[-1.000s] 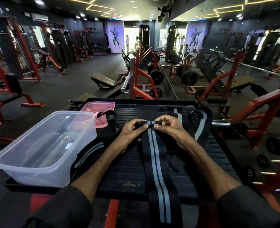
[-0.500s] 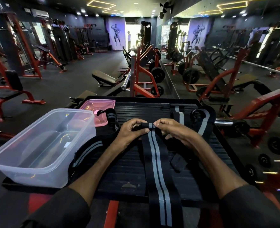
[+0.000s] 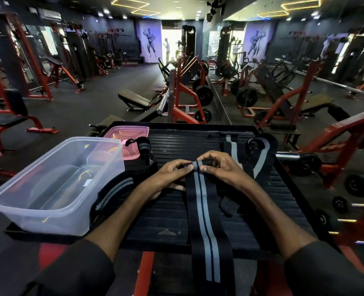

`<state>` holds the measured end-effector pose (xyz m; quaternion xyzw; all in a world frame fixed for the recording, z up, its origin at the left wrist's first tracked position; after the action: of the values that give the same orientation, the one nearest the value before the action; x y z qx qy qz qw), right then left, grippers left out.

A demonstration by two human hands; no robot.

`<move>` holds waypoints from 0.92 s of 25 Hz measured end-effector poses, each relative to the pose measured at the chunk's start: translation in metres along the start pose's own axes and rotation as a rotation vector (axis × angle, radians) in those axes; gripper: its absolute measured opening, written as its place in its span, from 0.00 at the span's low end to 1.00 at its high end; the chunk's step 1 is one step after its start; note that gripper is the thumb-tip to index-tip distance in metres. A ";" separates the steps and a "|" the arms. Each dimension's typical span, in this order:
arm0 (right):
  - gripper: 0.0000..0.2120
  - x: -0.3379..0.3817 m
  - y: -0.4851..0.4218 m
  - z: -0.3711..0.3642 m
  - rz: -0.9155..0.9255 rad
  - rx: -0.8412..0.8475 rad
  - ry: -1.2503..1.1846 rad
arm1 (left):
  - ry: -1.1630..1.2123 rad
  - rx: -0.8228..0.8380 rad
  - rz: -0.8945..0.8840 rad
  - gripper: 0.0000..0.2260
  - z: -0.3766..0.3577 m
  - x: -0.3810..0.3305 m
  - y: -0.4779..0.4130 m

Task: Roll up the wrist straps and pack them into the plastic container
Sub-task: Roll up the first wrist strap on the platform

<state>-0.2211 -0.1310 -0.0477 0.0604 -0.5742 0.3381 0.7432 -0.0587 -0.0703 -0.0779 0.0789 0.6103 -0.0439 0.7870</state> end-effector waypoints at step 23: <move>0.12 0.018 0.046 -0.009 -0.227 0.026 -0.180 | -0.116 -0.046 -0.135 0.14 -0.010 -0.014 0.033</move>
<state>-0.2382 -0.0840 -0.0483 0.1644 -0.6235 0.2525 0.7214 -0.0660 -0.0365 -0.0642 0.0169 0.5686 -0.0872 0.8178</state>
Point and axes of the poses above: each hand's wrist, its own y-axis away from the middle knuckle, its own z-axis out of the back of the hand, x = y × z, the point moved 7 cm from there along -y, towards the middle knuckle, and after that the axes turned 9 degrees about -y, right-handed, at the moved point
